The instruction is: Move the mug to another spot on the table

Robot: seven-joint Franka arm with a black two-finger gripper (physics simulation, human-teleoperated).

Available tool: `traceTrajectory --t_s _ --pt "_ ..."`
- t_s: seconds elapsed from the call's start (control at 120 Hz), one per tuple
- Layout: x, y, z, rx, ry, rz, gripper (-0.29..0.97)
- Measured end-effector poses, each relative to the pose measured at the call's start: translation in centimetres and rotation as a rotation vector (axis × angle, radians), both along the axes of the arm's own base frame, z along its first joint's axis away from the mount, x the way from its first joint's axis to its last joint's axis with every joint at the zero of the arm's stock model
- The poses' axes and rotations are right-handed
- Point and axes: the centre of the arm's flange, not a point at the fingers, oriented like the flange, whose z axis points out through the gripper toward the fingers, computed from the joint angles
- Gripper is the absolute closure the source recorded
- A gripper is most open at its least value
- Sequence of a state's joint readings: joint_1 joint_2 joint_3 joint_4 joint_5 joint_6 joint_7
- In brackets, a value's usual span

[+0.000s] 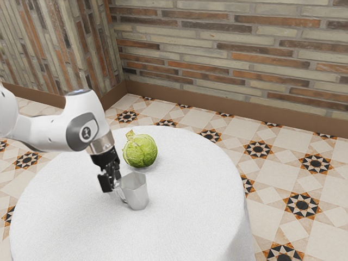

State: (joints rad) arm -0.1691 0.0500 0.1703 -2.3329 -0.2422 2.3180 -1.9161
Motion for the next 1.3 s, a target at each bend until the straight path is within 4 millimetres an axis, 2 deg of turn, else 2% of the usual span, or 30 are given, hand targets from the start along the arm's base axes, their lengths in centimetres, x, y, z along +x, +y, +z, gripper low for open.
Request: traceTrajectory --t_s 0.125,0.475,0.733,1.058,1.3 --pt "0.3 -0.3 -1.0 0.008 0.001 0.007 0.01" --pt "0.5 -0.1 -1.5 0.011 -0.016 0.031 0.02" --pt "0.6 -0.5 -1.4 -0.003 -0.022 0.046 0.4" --pt "0.6 -0.7 -0.8 -0.012 -0.037 0.051 0.51" --pt "0.8 -0.6 0.0 -0.092 -0.069 0.102 0.61"
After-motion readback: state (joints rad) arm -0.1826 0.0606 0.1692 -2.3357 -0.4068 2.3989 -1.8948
